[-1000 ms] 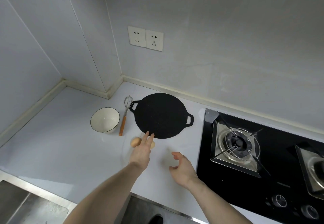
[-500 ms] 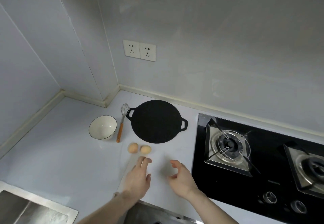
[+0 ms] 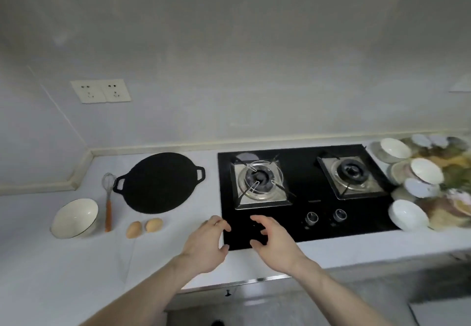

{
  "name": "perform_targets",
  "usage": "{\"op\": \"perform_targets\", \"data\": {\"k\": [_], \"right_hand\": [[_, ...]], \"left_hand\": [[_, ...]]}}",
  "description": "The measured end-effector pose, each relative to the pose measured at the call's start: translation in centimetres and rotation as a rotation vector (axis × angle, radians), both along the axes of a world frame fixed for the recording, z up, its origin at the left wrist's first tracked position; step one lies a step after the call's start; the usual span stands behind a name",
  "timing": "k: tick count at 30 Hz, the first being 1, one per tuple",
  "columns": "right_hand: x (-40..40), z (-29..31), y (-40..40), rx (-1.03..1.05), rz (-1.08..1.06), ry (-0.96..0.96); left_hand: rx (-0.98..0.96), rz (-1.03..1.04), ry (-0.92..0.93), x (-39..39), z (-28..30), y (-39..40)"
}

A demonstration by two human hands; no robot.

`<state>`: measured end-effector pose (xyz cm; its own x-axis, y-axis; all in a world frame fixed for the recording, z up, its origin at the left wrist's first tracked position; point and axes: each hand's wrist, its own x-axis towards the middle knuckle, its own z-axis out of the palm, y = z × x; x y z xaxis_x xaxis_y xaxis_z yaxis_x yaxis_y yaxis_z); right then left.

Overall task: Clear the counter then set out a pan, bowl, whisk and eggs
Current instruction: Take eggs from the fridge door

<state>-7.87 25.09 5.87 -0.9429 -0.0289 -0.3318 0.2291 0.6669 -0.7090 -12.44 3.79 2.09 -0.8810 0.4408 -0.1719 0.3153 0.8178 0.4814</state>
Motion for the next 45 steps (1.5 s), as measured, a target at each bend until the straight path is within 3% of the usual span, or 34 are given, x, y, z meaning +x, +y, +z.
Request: {"op": "perform_targets", "data": {"k": [11, 25, 33, 45], "right_hand": [[14.1, 9.7, 22.1, 0.112, -0.422, 0.223], [35.3, 16.8, 44.9, 0.299, -1.072, 0.336], [42.2, 18.5, 52.6, 0.439, -1.451, 0.356], [53.0, 22.0, 59.3, 0.674, -1.904, 0.191]], "left_hand": [[0.148, -0.408, 0.278, 4.8, 11.6, 25.1], [0.341, -1.06, 0.404, 17.2, 20.9, 60.6], [0.43, -1.443, 0.327, 24.8, 22.3, 77.6], [0.423, -1.859, 0.188, 41.5, 25.0, 94.2]]}}
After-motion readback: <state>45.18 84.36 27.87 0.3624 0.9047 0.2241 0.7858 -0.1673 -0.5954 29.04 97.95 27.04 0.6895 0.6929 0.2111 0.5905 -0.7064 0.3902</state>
